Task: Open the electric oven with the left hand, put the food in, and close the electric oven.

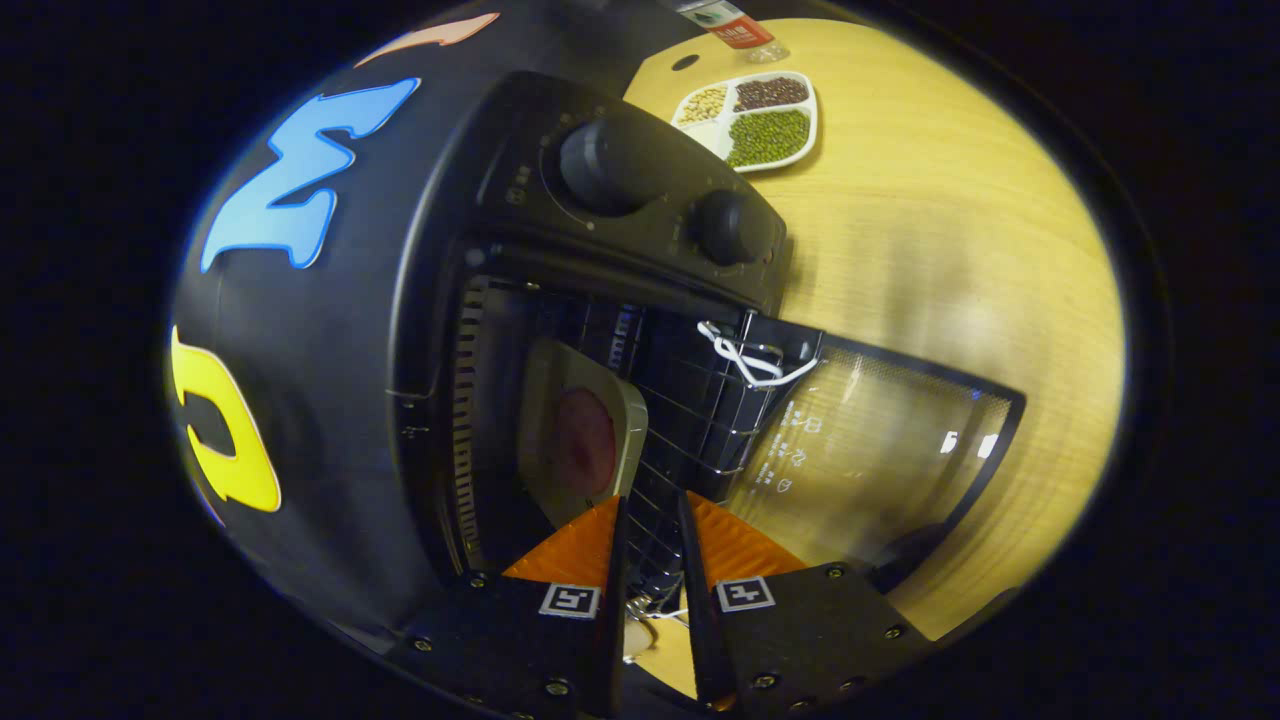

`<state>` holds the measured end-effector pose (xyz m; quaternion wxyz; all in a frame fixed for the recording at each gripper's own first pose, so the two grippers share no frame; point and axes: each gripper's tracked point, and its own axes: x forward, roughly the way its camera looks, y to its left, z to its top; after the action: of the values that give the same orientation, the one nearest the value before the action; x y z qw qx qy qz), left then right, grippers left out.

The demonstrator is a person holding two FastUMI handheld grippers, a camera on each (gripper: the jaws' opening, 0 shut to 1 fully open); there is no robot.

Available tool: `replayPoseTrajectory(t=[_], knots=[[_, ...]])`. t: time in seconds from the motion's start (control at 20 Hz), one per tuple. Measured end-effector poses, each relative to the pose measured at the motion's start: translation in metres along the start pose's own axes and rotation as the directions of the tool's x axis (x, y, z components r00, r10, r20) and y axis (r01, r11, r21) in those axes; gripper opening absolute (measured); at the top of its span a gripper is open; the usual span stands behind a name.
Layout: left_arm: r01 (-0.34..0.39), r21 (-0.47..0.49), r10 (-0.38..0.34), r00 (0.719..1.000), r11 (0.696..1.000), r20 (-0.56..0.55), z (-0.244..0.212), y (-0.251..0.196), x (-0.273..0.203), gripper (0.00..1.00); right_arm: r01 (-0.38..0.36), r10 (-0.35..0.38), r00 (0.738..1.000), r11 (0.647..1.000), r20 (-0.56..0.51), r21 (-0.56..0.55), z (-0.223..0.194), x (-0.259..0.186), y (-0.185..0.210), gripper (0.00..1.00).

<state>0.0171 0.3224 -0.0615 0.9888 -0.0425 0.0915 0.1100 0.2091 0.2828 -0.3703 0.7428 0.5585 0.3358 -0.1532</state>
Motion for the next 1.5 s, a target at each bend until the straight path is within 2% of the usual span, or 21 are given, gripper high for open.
replayPoseTrajectory(t=[0.3, 0.5, 0.6, 0.7, 0.9, 1.0, 1.1, 1.2, 1.25, 1.3, 1.35, 1.4, 1.45, 1.5], knots=[[0.094, 0.002, -0.094, 0.996, 0.996, -0.008, -0.007, -0.060, 0.007, 1.00, -0.037, 0.045, 0.999, 0.968, 0.026, -0.246, 0.037, -0.059, 0.002, 0.28], [0.164, 0.009, -0.164, 0.986, 0.986, -0.008, -0.009, -0.108, 0.010, 1.00, -0.093, 0.103, 0.995, 0.913, 0.004, -0.398, 0.054, -0.101, 0.011, 0.28], [0.188, 0.011, -0.188, 0.982, 0.982, -0.010, -0.009, -0.128, 0.010, 1.00, -0.103, 0.130, 0.991, 0.871, 0.025, -0.481, 0.072, -0.124, 0.015, 0.28], [0.207, 0.019, -0.207, 0.978, 0.978, -0.008, -0.010, -0.146, 0.007, 1.00, -0.104, 0.177, 0.982, 0.797, 0.066, -0.595, 0.090, -0.151, 0.020, 0.28], [0.225, 0.049, -0.226, 0.974, 0.973, 0.006, -0.012, -0.170, -0.002, 0.97, -0.071, 0.306, 0.940, 0.610, 0.152, -0.789, 0.125, -0.215, 0.038, 0.28], [0.230, 0.057, -0.231, 0.973, 0.971, 0.010, -0.014, -0.181, -0.007, 0.95, -0.041, 0.387, 0.902, 0.520, 0.193, -0.853, 0.139, -0.249, 0.049, 0.28], [0.232, 0.063, -0.233, 0.973, 0.971, 0.005, -0.021, -0.189, -0.009, 0.93, -0.005, 0.473, 0.852, 0.437, 0.225, -0.899, 0.154, -0.286, 0.059, 0.28], [0.233, 0.065, -0.233, 0.973, 0.970, -0.011, -0.029, -0.197, -0.011, 0.91, 0.010, 0.553, 0.799, 0.382, 0.238, -0.924, 0.161, -0.321, 0.069, 0.29], [0.232, 0.066, -0.231, 0.973, 0.970, -0.021, -0.034, -0.200, -0.011, 0.91, 0.022, 0.576, 0.779, 0.372, 0.249, -0.928, 0.168, -0.335, 0.072, 0.21], [0.232, 0.068, -0.230, 0.973, 0.970, -0.034, -0.039, -0.205, -0.013, 0.91, 0.025, 0.591, 0.765, 0.368, 0.254, -0.930, 0.172, -0.344, 0.071, 0.38], [0.232, 0.069, -0.230, 0.972, 0.970, -0.044, -0.043, -0.209, -0.013, 0.91, 0.033, 0.595, 0.758, 0.372, 0.265, -0.928, 0.178, -0.352, 0.070, 0.43], [0.231, 0.071, -0.226, 0.972, 0.970, -0.064, -0.050, -0.212, -0.012, 0.91, 0.028, 0.605, 0.750, 0.372, 0.266, -0.928, 0.183, -0.358, 0.068, 0.66], [0.233, 0.072, -0.227, 0.970, 0.970, -0.082, -0.059, -0.215, -0.012, 0.97, 0.036, 0.609, 0.743, 0.377, 0.277, -0.925, 0.190, -0.363, 0.066, 0.73], [0.235, 0.075, -0.228, 0.969, 0.969, -0.098, -0.064, -0.219, -0.012, 0.97, 0.035, 0.614, 0.738, 0.380, 0.280, -0.924, 0.194, -0.367, 0.063, 0.86]])
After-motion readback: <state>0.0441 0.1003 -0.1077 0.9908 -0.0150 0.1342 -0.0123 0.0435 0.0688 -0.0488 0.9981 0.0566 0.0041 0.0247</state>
